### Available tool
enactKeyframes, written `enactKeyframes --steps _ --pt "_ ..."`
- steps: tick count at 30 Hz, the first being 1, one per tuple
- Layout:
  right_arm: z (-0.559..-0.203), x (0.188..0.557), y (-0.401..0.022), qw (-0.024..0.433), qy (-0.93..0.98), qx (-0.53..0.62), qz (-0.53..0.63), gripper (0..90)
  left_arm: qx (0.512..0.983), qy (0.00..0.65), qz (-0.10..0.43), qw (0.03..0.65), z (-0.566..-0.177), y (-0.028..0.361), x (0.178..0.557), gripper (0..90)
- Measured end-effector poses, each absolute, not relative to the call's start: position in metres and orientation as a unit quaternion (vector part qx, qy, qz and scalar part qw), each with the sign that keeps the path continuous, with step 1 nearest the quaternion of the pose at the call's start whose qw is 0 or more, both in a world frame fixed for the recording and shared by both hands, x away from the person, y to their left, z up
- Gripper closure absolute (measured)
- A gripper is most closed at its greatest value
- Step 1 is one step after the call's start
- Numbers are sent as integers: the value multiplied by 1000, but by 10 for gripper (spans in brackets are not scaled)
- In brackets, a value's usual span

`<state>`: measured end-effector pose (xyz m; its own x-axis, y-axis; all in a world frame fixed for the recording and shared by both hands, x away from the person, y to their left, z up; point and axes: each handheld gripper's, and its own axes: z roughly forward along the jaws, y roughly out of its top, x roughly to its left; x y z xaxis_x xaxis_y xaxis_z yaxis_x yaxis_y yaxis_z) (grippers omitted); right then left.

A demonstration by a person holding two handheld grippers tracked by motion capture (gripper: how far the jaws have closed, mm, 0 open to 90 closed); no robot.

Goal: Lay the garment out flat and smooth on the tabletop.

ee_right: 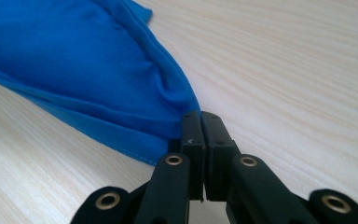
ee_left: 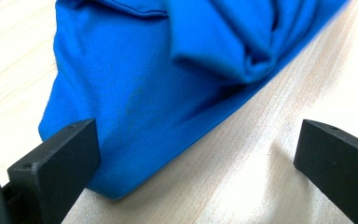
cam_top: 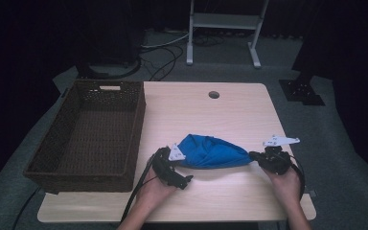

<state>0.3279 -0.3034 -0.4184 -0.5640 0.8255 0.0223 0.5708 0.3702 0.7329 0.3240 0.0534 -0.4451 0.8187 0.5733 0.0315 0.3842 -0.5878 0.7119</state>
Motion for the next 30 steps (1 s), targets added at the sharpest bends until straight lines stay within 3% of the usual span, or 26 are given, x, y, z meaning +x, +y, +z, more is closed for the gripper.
enactKeyframes --steps 30 --pt "-431 300 -311 185 813 442 331 886 877 288 129 361 -444 60 305 0"
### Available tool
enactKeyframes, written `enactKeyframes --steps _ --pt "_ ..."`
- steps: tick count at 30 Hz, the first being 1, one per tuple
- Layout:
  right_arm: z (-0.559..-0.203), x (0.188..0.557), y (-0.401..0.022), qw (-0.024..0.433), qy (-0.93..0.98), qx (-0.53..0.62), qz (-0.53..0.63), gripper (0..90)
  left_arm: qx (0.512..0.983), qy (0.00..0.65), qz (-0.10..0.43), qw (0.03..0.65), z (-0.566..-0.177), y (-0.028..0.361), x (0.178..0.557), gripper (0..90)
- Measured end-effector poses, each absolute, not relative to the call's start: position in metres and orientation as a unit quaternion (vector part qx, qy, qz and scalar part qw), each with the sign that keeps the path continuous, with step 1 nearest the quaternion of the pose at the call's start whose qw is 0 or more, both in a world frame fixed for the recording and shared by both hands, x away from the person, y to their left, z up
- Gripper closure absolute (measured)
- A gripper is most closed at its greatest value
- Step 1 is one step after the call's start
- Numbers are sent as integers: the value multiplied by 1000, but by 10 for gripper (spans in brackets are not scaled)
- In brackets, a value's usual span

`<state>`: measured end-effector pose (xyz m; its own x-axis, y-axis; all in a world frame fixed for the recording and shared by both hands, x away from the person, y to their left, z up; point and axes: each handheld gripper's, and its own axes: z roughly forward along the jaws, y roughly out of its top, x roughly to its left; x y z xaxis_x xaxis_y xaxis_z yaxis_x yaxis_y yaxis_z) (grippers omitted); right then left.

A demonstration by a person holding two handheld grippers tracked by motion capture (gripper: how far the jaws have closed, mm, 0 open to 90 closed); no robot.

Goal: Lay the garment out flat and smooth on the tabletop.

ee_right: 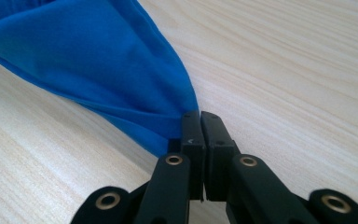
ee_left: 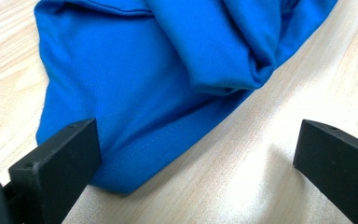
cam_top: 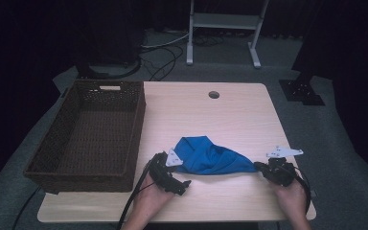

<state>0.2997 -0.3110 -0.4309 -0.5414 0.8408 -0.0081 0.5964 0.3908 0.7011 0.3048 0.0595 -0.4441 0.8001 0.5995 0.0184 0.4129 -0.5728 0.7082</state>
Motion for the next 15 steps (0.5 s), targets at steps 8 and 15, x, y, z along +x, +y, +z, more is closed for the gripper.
enactKeyframes --steps 8,15 --pt "-433 297 -315 183 811 446 332 884 875 292 126 366 -444 61 305 0" --pt "-432 296 -318 181 805 445 348 725 874 289 127 369 -445 61 304 0"
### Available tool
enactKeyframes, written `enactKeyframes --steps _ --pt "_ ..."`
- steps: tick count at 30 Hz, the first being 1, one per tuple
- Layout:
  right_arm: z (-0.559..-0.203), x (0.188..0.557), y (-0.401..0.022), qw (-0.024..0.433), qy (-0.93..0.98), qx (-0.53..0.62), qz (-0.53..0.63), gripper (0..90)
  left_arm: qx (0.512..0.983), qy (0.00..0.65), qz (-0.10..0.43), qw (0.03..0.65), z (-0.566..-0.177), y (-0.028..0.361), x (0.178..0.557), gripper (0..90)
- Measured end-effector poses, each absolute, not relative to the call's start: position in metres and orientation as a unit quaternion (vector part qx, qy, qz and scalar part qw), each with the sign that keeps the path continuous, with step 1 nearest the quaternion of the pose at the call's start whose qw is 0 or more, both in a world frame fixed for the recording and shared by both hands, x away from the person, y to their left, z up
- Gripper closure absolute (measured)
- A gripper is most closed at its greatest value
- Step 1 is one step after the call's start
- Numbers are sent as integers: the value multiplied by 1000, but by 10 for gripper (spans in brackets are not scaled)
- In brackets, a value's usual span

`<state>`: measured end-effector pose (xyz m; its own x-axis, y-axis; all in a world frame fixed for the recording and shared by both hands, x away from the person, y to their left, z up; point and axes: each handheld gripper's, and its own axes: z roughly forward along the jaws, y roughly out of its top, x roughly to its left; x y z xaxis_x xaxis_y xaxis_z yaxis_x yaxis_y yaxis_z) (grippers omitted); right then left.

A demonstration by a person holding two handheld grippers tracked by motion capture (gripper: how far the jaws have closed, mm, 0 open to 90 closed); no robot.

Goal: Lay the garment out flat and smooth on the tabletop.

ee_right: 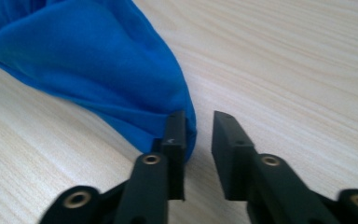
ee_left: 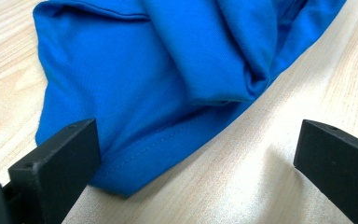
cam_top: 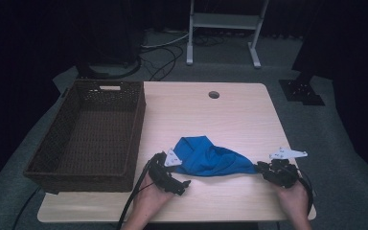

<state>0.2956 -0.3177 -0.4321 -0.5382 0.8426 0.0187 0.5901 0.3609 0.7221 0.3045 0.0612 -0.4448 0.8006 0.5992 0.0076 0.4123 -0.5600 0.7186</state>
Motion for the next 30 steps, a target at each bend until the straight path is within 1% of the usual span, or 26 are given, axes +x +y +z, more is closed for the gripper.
enactKeyframes --steps 1,3,9,18,30 --pt "-432 296 -319 182 802 446 353 702 874 288 128 369 -445 61 304 0" --pt "-431 296 -321 180 797 450 360 683 877 284 134 363 -445 60 303 0" --pt "-423 297 -324 186 784 449 386 655 877 283 135 363 -446 59 303 0" --pt "-407 305 -311 191 781 428 413 654 877 283 135 363 -445 59 303 0" --pt "-393 329 -272 183 799 379 430 657 877 285 135 364 -446 59 303 0"
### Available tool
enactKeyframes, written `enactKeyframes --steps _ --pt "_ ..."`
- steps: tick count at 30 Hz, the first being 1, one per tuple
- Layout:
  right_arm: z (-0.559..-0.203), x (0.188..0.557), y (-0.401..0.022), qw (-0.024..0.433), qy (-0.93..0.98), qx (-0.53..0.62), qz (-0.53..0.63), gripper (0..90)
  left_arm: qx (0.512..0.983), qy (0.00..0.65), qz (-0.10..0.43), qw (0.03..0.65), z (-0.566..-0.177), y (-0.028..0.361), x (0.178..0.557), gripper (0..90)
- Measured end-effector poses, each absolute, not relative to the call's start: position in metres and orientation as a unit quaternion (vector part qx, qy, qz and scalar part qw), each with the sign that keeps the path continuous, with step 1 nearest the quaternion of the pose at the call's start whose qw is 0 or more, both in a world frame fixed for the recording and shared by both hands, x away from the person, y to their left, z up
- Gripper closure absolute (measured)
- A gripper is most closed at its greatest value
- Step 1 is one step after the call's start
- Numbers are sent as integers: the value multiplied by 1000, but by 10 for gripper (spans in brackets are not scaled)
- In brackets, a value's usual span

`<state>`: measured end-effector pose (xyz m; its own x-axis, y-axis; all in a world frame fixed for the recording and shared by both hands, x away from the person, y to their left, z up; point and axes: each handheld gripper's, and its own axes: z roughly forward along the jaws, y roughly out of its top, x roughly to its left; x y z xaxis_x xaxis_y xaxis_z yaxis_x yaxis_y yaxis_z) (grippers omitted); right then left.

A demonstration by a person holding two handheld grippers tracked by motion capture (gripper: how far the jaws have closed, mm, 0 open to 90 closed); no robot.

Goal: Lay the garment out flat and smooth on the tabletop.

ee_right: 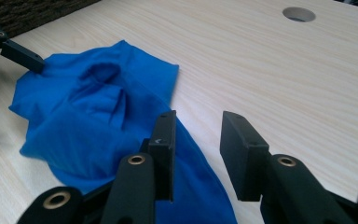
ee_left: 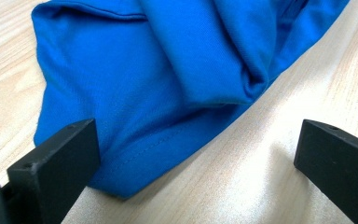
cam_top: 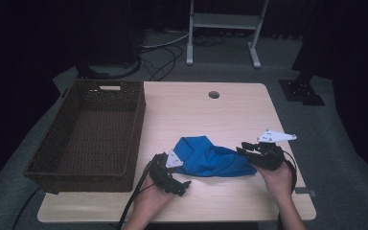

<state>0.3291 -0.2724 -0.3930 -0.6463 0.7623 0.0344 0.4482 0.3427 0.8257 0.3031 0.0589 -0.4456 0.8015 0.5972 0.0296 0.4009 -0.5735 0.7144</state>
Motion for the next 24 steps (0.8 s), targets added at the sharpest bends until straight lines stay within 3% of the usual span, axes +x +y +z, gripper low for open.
enactKeyframes --steps 24 --pt "-391 360 -223 140 828 319 439 661 876 288 137 363 -446 58 304 0"
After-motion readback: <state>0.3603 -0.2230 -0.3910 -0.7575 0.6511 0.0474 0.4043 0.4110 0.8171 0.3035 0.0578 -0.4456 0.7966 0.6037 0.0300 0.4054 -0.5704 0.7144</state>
